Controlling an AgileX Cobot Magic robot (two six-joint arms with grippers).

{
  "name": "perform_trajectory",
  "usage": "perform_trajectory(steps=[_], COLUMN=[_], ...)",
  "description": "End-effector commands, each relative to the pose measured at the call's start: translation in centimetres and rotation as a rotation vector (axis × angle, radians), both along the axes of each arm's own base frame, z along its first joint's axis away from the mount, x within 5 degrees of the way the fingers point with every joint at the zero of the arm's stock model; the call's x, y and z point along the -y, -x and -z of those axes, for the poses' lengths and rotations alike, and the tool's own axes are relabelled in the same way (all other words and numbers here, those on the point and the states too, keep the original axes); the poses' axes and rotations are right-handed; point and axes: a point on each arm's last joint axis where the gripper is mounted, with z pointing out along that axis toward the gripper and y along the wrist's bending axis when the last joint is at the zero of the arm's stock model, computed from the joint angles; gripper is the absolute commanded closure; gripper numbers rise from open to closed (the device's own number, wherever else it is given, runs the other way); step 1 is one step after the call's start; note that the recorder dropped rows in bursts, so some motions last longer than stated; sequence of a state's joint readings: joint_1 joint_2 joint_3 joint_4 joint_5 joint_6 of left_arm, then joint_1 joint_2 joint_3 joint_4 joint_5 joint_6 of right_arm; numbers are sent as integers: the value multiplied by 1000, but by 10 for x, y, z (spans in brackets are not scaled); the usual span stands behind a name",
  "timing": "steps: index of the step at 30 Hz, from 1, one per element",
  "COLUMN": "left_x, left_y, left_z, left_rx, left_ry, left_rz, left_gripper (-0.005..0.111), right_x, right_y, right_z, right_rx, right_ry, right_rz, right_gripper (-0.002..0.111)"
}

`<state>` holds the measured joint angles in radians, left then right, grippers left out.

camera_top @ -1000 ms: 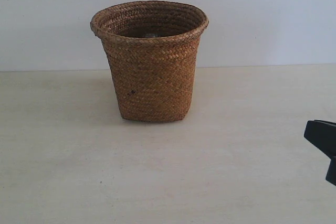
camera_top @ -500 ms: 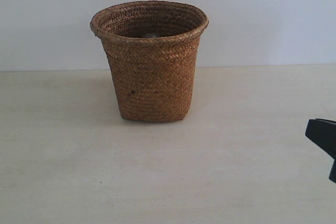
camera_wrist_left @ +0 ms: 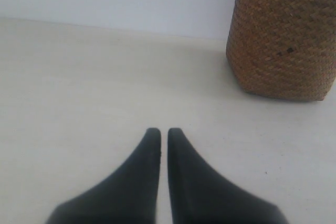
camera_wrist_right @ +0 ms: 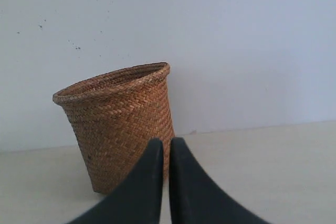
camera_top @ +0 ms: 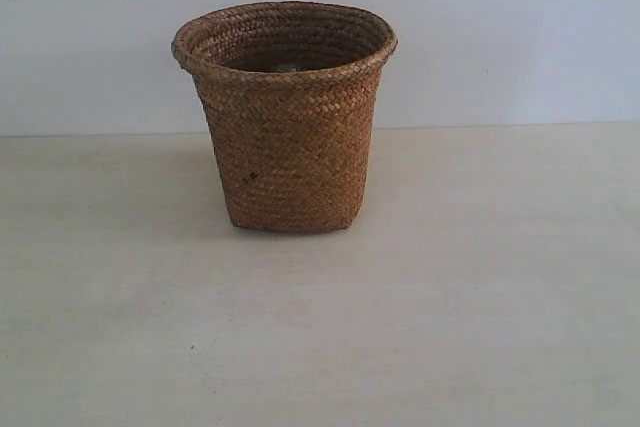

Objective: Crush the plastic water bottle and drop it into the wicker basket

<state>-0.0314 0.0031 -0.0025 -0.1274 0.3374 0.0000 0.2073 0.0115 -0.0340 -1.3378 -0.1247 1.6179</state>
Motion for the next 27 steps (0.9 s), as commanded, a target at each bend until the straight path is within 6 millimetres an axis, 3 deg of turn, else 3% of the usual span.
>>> perform_trajectory(steps=[1,8,14,27], left_x=[0,0,0,0], left_y=[0,0,0,0], left_z=[1,1,1,1], left_rx=[0,0,0,0], left_ry=[2,2,2,2], left_rz=[-6,-6,-6,-6], left_gripper=[103,103,103,103], right_x=[2,6,-1,-5], right_y=[-1,-3,1,2], right_z=[8,12,2,4], right_rx=[5,-5,43,40], right_ry=[61,101,102,151], right_rz=[51,112,26,-11], right_gripper=[107,107,107,107])
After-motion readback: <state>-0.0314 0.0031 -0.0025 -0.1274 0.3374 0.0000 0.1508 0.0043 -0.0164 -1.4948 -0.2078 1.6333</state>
